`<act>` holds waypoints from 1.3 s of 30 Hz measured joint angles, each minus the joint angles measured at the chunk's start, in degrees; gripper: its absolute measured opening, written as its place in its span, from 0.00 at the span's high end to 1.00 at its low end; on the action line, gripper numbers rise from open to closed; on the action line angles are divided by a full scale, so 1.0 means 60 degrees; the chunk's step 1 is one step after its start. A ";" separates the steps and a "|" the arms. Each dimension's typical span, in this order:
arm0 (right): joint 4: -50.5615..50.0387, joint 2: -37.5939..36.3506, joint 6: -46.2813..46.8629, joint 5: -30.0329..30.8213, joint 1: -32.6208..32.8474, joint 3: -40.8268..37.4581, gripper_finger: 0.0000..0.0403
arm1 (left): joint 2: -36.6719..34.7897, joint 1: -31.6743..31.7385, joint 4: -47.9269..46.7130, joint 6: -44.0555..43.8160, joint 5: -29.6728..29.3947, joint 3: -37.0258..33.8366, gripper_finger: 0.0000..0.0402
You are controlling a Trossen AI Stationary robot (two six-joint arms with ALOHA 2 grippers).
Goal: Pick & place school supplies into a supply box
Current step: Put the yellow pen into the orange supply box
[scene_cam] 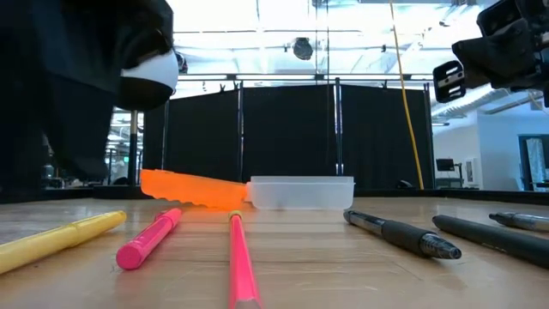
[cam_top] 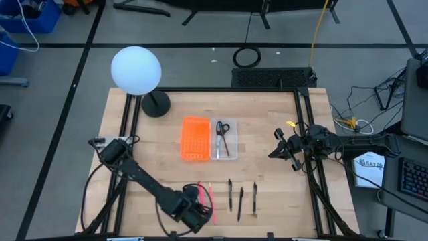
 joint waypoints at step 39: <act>0.0932 0.0022 -0.0747 0.0079 -0.0007 -0.0015 1.00 | 0.1066 0.0418 -0.0788 0.0385 0.1573 0.0026 0.73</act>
